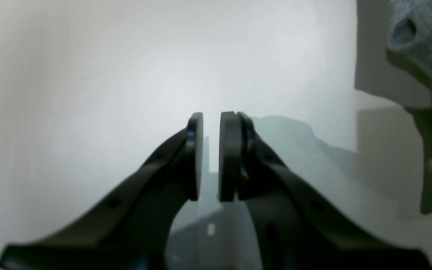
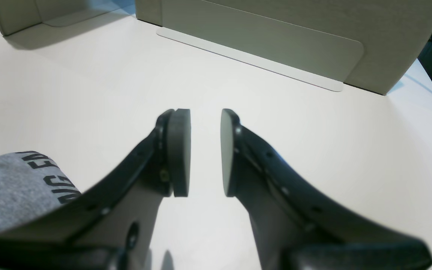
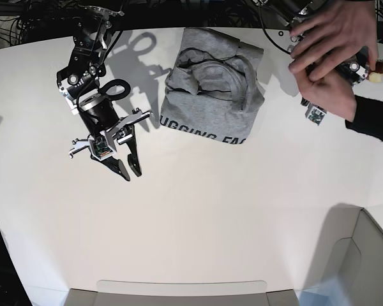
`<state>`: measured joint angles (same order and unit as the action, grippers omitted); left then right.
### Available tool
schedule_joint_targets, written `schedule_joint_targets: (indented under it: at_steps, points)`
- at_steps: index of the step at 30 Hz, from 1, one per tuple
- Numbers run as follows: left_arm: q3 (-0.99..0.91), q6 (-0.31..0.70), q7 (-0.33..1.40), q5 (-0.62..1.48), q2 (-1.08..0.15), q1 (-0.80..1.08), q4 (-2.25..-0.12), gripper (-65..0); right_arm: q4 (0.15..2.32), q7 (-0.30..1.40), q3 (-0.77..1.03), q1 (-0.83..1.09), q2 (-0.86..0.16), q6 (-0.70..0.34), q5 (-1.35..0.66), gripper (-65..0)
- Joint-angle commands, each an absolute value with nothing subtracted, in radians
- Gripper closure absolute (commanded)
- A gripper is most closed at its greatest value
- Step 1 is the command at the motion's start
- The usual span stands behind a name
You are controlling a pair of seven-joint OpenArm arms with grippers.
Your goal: Fold the T-shirt properly
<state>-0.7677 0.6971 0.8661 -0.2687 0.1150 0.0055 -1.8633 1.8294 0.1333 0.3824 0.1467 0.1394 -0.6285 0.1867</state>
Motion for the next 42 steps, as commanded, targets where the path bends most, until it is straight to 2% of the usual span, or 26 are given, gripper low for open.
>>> schedule_joint_targets:
  at_steps: [1, 42]
  points:
    - [-0.763, 0.698, 0.854, -0.248, 0.113, -0.001, -1.883, -7.8, 1.844, 0.102, 0.381, 0.131, 0.14, -0.622, 0.168, -14.3]
    - [-0.762, 0.698, 0.854, -0.248, 0.125, -0.002, -1.886, -7.8, 1.831, 0.102, 0.38, 0.153, 0.136, -0.622, 0.168, -14.3]
